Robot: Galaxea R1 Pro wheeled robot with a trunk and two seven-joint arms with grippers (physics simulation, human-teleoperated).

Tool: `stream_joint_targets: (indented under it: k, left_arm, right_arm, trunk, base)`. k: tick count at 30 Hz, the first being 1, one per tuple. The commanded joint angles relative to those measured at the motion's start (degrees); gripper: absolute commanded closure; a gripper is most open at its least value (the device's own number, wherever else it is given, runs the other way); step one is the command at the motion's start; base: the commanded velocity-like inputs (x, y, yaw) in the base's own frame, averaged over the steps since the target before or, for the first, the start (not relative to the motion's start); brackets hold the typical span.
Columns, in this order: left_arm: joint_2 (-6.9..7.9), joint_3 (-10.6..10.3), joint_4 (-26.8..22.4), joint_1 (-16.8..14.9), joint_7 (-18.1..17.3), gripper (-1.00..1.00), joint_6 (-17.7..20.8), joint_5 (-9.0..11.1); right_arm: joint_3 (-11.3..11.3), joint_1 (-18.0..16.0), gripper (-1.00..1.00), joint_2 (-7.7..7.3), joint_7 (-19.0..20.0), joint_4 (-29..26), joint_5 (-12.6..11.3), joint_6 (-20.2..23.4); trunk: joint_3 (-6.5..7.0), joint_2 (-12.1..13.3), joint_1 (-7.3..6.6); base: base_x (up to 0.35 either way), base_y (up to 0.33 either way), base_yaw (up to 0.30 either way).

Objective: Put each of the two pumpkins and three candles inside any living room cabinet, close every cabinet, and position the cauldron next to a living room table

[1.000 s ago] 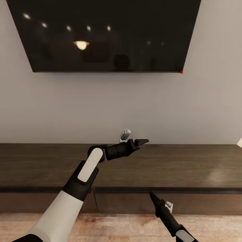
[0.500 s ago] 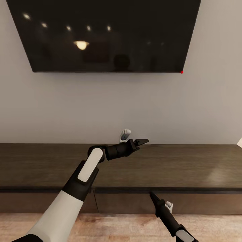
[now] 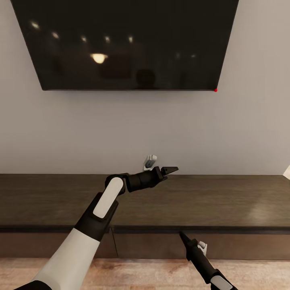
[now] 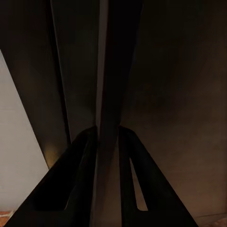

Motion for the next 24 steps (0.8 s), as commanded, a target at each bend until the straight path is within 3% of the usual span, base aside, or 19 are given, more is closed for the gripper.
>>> stream_joint_targets:
  k: [1, 24]
  left_arm:
    - [-0.02, 0.1, 0.0, 0.0, -0.3, -1.0, 0.2, -0.3]
    - [-0.02, 0.1, 0.0, 0.0, -0.3, -1.0, 0.2, -0.2]
  right_arm:
    - [-0.5, 0.0, 1.0, 0.0, 0.2, 0.0, 0.0, 0.7]
    - [-0.5, 0.0, 1.0, 0.0, 0.2, 0.0, 0.0, 0.7]
  trunk:
    - [-0.05, 0.0, -0.01]
    - [-0.05, 0.0, -0.01]
  base:
    - [0.0, 0.0, 0.0]
    - [0.0, 0.0, 0.0]
